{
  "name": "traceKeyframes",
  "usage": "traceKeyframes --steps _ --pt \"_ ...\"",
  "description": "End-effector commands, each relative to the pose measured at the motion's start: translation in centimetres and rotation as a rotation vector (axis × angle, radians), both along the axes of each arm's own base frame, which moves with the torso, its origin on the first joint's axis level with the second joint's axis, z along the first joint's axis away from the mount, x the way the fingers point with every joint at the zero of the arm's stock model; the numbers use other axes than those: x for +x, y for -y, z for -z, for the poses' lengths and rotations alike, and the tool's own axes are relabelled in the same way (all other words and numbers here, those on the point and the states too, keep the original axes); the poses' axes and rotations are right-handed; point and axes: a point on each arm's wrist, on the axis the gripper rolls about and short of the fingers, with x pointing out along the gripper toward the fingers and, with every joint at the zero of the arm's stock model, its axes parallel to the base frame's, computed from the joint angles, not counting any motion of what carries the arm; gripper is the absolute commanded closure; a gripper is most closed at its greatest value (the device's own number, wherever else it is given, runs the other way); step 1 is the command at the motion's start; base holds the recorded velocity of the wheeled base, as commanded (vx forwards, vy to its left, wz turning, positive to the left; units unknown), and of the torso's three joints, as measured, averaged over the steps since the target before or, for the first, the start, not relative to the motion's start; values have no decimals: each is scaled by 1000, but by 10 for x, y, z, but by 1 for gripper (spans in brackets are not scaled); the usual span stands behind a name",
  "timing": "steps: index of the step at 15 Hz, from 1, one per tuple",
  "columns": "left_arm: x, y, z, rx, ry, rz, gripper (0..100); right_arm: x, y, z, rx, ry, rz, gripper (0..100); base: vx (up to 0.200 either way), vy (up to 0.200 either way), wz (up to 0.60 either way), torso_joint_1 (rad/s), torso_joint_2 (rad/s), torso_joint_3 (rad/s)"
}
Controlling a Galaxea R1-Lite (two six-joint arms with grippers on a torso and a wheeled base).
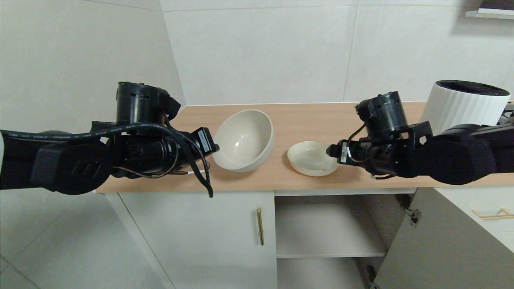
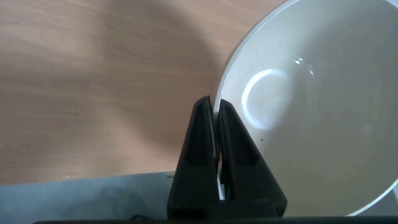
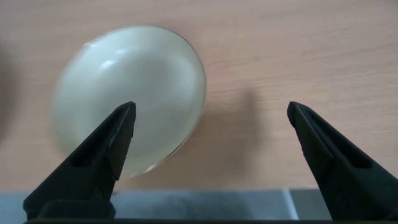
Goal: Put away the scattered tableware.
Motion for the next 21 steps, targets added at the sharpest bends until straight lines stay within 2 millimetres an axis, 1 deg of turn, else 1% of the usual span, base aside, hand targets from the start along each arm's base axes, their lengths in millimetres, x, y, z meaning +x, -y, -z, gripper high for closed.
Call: traceKeyframes --steps 1,3,6,7,11,12,14,15,17,18,19,20,21 --pt "-4 -1 -5 -6 14 0 100 12 -8 22 -26 -42 2 0 0 0 0 0 0 0" --pt "-4 -1 -5 -5 13 1 100 18 -11 28 -30 -29 15 0 0 0 0 0 0 0" --pt "-4 0 -5 -6 13 4 100 18 -11 28 -30 -23 21 0 0 0 0 0 0 0" --pt "-4 0 -5 -6 13 4 100 18 -11 28 -28 -23 21 100 0 0 0 0 0 0" --pt "-5 0 -5 -6 14 4 100 19 -11 27 -19 -15 22 100 0 0 0 0 0 0" --pt "-5 0 -5 -6 14 4 100 17 -10 24 -12 -10 20 100 0 0 0 0 0 0" --pt "-7 -1 -8 -10 21 4 100 10 -6 10 15 16 13 100 0 0 0 0 0 0" --pt "-11 -3 -10 -13 27 5 100 5 -3 2 40 24 -2 100 0 0 0 0 0 0" --pt "-21 -6 -17 -19 44 8 100 -12 7 -19 124 38 -70 100 0 0 0 0 0 0" --pt "-30 -9 -19 -26 48 21 100 -28 16 -29 160 39 -124 100 0 0 0 0 0 0" --pt "-43 -14 -21 -37 47 45 100 -43 24 -35 187 37 -172 100 0 0 0 0 0 0" --pt "-49 -16 -22 -43 47 61 100 -49 27 -37 194 37 -190 100 0 0 0 0 0 0" --pt "-64 -20 -24 -57 53 96 100 -63 34 -39 204 28 -219 100 0 0 0 0 0 0"
